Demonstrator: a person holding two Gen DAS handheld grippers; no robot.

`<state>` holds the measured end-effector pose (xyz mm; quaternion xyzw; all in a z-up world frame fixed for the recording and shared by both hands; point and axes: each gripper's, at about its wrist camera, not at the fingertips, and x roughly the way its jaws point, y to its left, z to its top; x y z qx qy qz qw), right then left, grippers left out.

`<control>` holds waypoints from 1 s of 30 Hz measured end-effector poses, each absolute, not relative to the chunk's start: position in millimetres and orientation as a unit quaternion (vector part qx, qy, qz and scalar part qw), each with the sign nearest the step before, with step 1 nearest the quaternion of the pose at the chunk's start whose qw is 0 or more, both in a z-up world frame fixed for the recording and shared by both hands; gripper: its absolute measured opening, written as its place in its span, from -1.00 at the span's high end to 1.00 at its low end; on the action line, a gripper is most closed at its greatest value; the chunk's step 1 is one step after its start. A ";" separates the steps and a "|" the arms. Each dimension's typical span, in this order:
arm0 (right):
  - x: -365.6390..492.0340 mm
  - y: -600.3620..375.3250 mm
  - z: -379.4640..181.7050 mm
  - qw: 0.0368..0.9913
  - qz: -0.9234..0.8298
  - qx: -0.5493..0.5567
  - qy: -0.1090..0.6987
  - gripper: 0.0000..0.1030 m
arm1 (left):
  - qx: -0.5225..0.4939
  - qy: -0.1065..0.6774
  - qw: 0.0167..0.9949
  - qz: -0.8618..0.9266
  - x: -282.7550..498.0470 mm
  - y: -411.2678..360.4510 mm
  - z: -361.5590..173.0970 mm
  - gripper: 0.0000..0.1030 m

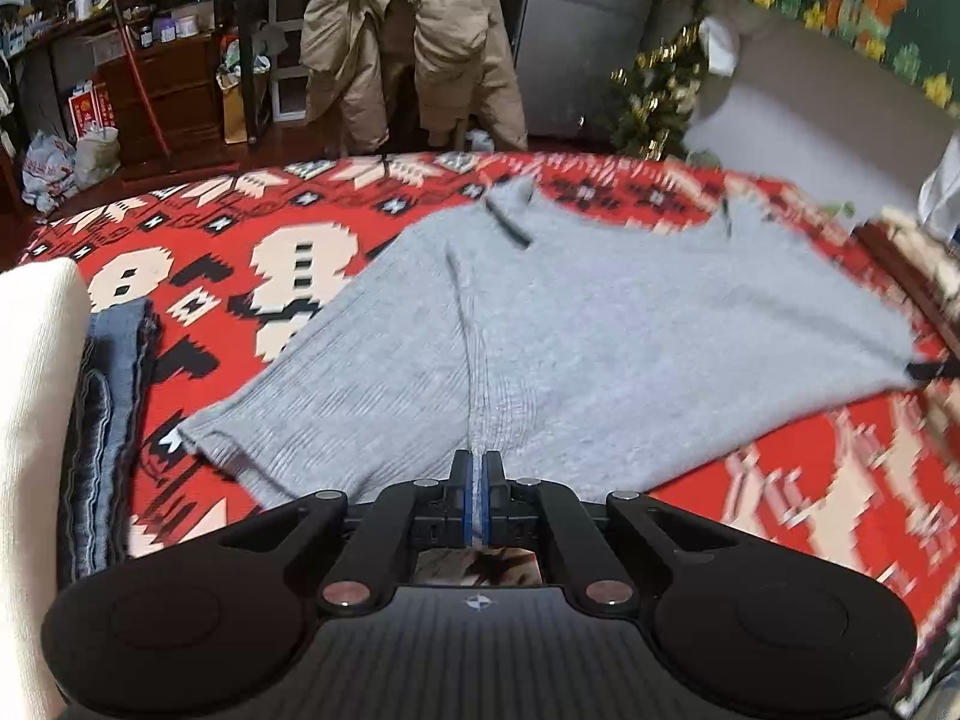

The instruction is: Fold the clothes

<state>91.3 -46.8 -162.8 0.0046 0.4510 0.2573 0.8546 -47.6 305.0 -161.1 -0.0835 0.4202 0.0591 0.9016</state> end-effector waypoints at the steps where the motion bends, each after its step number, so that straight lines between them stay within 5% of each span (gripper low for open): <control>1: 91.8 -46.8 -162.0 0.854 0.257 0.005 0.451 0.93 | -0.074 0.421 0.902 0.058 -48.4 303.3 -161.8 0.94; 17: 54.9 11.6 -112.3 0.879 0.301 -0.062 0.365 0.60 | -0.086 0.325 0.940 0.057 -35.9 260.3 -130.9 0.76; 30: 17.1 62.8 -175.6 0.896 0.275 -0.093 0.337 0.50 | -0.029 0.358 0.933 0.007 -13.9 198.7 -182.9 0.75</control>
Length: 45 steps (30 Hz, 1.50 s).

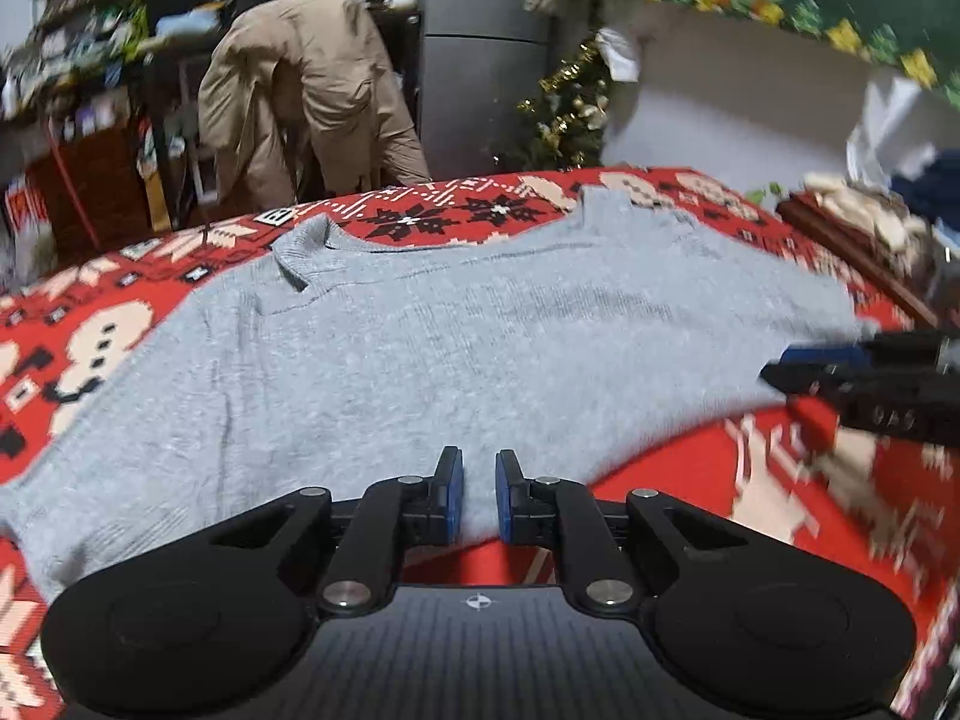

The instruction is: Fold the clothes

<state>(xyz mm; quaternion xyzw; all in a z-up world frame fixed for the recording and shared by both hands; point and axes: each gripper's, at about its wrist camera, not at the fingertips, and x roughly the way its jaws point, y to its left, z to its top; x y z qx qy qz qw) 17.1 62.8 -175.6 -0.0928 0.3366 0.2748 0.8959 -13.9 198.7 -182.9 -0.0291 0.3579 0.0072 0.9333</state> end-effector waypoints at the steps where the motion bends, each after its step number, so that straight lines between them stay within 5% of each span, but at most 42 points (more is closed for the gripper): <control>1: 14.5 61.2 -174.7 0.894 0.275 -0.094 0.340 0.49 | -0.026 0.359 0.933 0.008 -17.9 197.0 -182.7 0.75; 9: 5.3 67.0 -146.6 0.903 0.286 -0.059 0.315 0.35 | -0.087 0.289 0.953 -0.020 -18.2 194.9 -168.1 0.76; 15: 16.6 116.4 -165.5 0.895 0.306 -0.065 0.319 0.31 | -0.146 0.321 0.935 -0.042 17.0 194.6 -191.2 0.76; 26: -16.9 106.3 -185.2 0.886 0.324 -0.116 0.309 0.30 | -0.068 0.321 0.943 -0.064 -14.8 180.5 -192.2 0.69; 35: 34.7 88.2 -146.4 0.905 0.304 -0.062 0.291 0.15 | -0.132 0.283 0.950 0.009 8.7 235.8 -153.9 0.69; 38: 78.5 88.3 -145.2 0.907 0.288 -0.061 0.301 0.18 | -0.127 0.313 0.941 0.032 42.1 260.2 -159.7 0.69; 41: 115.6 91.3 -159.6 0.903 0.271 -0.082 0.322 0.45 | -0.136 0.343 0.927 0.063 66.0 286.9 -174.0 0.69; 45: 152.0 85.2 -177.8 0.905 0.244 -0.090 0.337 0.63 | -0.162 0.346 0.921 0.076 68.5 321.1 -181.2 0.92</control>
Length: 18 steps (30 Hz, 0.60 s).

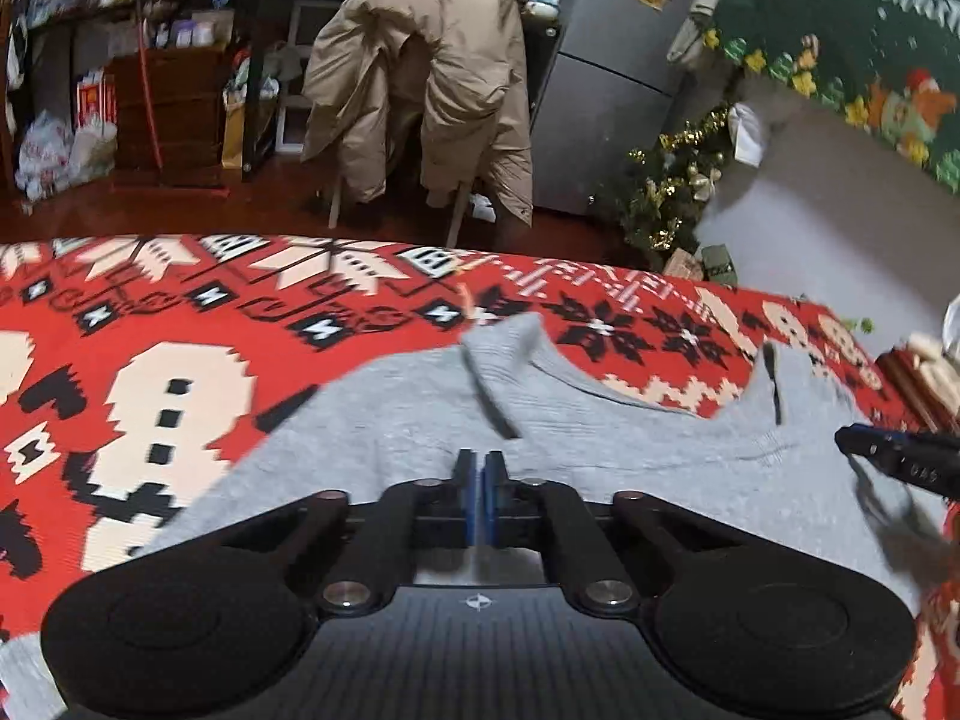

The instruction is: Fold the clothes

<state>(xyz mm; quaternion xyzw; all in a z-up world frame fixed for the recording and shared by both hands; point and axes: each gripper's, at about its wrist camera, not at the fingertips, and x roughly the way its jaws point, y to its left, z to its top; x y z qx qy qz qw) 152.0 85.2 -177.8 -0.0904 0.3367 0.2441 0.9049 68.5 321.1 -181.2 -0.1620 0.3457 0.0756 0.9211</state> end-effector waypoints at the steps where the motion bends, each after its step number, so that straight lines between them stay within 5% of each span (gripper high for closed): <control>1: 155.6 81.9 -179.3 0.905 0.249 -0.086 0.335 0.67 | -0.166 0.345 0.920 0.078 65.6 326.6 -180.5 0.93; 11: 193.9 47.2 -157.8 0.906 0.264 -0.092 0.317 0.58 | -0.142 0.333 0.931 0.045 68.5 345.0 -156.3 0.83; 15: 208.4 71.6 -160.3 0.876 0.321 -0.130 0.336 0.84 | -0.122 0.342 0.932 0.000 102.3 334.4 -148.2 0.91; 18: 215.8 95.9 -166.1 0.861 0.333 -0.147 0.354 0.84 | -0.114 0.367 0.923 -0.002 135.1 325.6 -156.8 0.92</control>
